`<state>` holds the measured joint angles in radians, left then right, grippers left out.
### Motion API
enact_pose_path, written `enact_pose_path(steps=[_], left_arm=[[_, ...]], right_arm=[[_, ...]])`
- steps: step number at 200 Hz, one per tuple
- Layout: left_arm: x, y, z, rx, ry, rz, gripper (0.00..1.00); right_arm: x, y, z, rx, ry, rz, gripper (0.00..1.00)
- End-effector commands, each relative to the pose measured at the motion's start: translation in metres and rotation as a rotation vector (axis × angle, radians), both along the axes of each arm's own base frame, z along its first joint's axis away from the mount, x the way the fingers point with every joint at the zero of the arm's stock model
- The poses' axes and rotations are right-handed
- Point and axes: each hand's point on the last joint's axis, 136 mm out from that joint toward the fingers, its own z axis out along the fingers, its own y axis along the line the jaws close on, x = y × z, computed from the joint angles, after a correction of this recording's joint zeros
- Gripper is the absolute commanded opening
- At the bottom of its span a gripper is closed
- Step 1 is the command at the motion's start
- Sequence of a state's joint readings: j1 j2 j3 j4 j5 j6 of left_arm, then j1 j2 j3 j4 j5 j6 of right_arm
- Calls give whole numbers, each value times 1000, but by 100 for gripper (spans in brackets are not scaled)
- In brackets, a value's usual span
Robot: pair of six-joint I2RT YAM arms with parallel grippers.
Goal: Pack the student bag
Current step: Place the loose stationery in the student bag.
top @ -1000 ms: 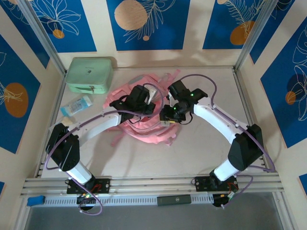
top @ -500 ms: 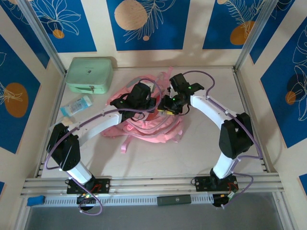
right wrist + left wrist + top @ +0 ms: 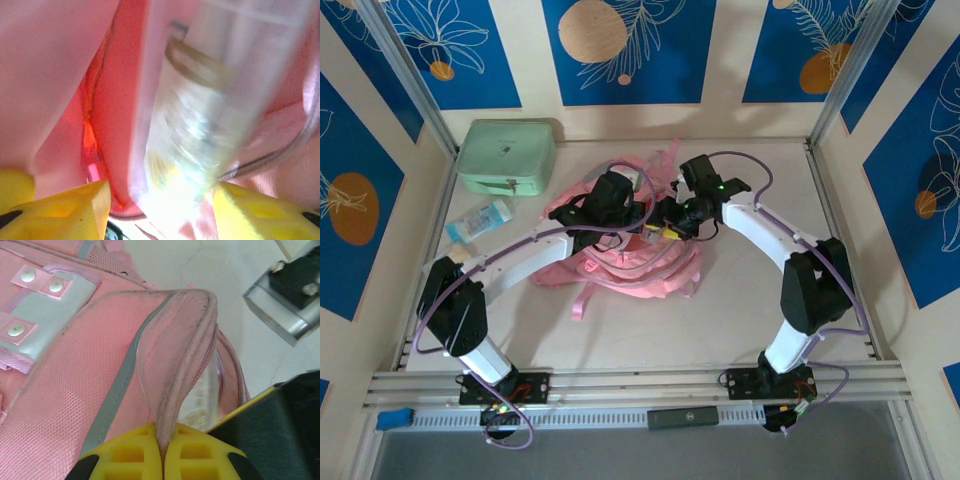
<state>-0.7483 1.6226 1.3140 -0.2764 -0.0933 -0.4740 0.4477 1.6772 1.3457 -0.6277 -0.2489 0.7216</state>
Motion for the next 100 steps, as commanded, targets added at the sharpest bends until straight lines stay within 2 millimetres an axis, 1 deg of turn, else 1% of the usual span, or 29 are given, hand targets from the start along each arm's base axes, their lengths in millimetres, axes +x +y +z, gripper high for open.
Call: enact_pose_path(steps=[1,13,48,64,81,93,100], left_arm=[[9,-10,38,-127,-83,1,0],[8,-11,38,-132,-81,-2,0],[7,-12,40,-143,-81,-5,0],[6,-11,39,-140,-75,-6,0],[5,-11,38,-141,-72,-9,0],[4,-12,37,-146,-69,-14,0],[4,-12,37,-149,-66,-13,0]], right_arm=[[-1,11,20,110,-10,23,51],[-2,15,19,122,-8,28,50],[-4,28,17,185,25,41,39],[0,18,17,177,11,1,34],[8,-1,15,137,-12,-70,27],[13,-8,8,109,-4,-94,24],[15,-9,1,92,14,-102,21]])
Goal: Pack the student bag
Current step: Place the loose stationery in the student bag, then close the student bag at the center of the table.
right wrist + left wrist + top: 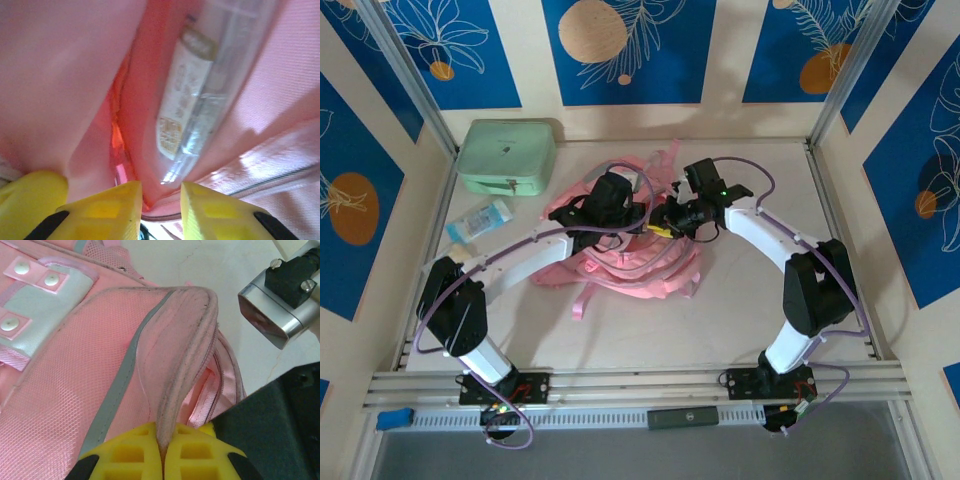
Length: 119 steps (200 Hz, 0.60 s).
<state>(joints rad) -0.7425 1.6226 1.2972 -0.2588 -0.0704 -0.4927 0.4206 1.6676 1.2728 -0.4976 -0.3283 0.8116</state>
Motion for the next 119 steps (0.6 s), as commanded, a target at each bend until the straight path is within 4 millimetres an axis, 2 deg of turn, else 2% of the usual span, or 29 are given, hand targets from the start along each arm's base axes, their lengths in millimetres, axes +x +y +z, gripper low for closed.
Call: enact_pose_path(steps=[1,28,48,61,75,100,119], left_arm=[[5,-11,41,-128,-84,-9,0],[6,-14,40,-135,-75,-14,0],[4,-17,36,-139,-57,-24,0],[5,-16,35,-140,-52,-15,0],[4,-15,34,-136,-54,-14,0],[1,-16,31,-147,-43,-29,0],[-1,-19,28,-157,-27,-39,0]], right_arm=[[9,-12,3,-17,-9,-52,21],[15,0,-20,-93,-2,-52,13],[20,14,-29,-93,0,-48,8],[21,25,-30,-60,2,-38,5],[21,35,-20,4,-29,-19,4],[16,26,-1,41,-72,-20,4],[7,8,3,33,-60,-19,5]])
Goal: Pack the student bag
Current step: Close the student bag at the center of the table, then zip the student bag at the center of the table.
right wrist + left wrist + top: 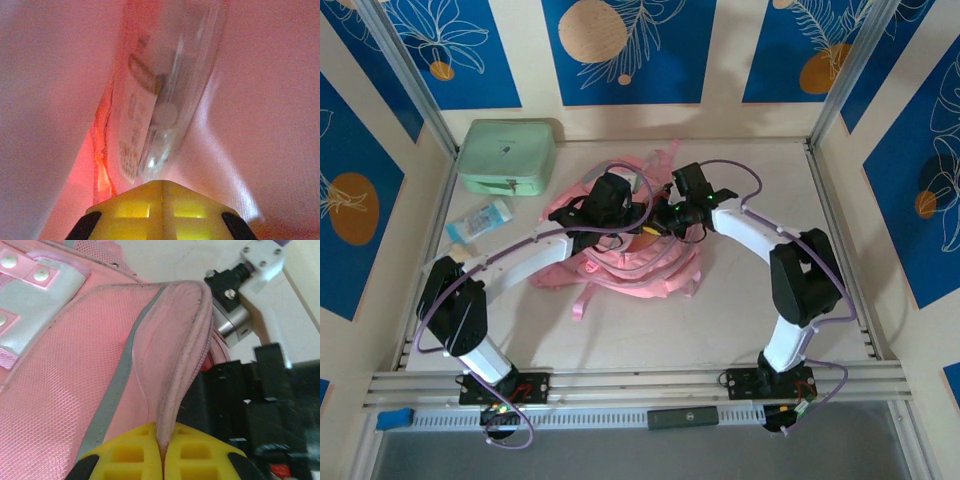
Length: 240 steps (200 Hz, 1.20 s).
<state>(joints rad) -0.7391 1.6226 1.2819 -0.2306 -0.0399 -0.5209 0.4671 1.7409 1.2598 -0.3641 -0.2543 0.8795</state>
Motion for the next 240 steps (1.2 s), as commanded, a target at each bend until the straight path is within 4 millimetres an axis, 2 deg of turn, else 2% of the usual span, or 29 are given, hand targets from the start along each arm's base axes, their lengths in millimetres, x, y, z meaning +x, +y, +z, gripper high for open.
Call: enact_pose_path(steps=[1,29,43,59,67,71,73,79,95,114,125,139,156,184,215,240], left_arm=[[0,-15,29,-119,-44,-34,0],[-7,-23,17,-145,11,-87,13],[-14,-23,14,-192,75,-121,28],[-29,-18,31,-279,82,-157,39],[-37,-11,42,-311,44,-159,43],[-41,-7,41,-323,37,-153,44],[-43,-5,48,-338,20,-151,45],[-47,5,48,-348,0,-125,48],[-54,29,44,-344,-30,-60,54],[-51,60,19,-332,38,62,56],[-51,70,5,-361,72,106,56],[-51,80,-10,-404,108,161,56],[-49,88,-26,-440,125,216,56],[-44,94,-49,-450,178,265,55],[-40,96,-59,-486,186,295,55],[-40,99,-70,-480,211,313,54]], right_arm=[[-10,-11,27,49,-39,25,5],[-26,-41,36,-60,-101,7,9],[-35,-53,39,-125,-130,13,12],[-47,-65,37,-227,-144,31,16],[-54,-69,36,-269,-150,43,18],[-58,-68,36,-285,-155,54,19],[-60,-69,36,-291,-158,59,19],[-66,-67,36,-306,-167,74,21],[-83,-56,37,-339,-200,122,29],[-101,-38,30,-413,-207,181,38],[-108,-34,23,-504,-220,186,41],[-116,-19,17,-562,-269,217,44],[-122,1,7,-576,-295,242,48],[-117,19,-7,-594,-271,210,49],[-114,43,-13,-578,-306,172,48],[-110,55,-24,-516,-254,152,45]])
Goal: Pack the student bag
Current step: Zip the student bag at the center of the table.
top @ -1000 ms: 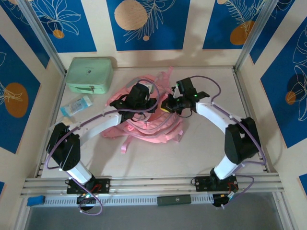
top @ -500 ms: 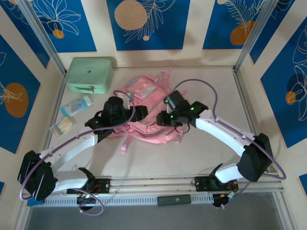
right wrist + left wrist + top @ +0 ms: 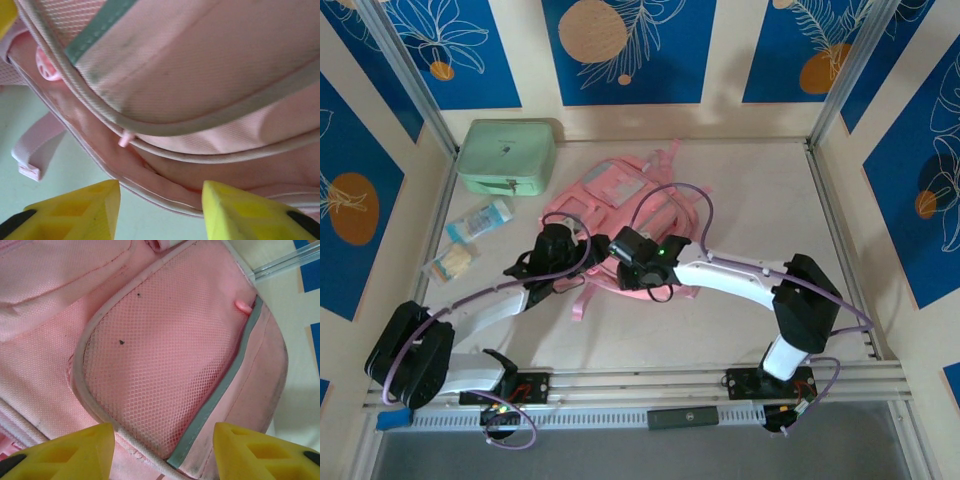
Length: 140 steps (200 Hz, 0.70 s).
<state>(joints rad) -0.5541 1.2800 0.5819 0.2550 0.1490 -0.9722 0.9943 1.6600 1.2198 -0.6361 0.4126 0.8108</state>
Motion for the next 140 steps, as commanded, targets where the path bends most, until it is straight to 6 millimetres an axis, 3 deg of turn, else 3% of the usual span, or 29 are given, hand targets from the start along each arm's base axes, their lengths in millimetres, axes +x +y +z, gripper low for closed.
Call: enact_pose_path(steps=[1,52,108,140], left_arm=[[8,4,-1,-40,-4,40,54],[6,12,-16,-42,20,73,54],[10,3,-22,-85,31,54,51],[12,1,-29,-89,43,57,50]], right_arm=[[14,20,7,93,-12,-67,45],[22,34,-4,120,-4,-79,41],[36,35,-18,75,-19,-78,31],[43,39,-17,46,-70,-42,24]])
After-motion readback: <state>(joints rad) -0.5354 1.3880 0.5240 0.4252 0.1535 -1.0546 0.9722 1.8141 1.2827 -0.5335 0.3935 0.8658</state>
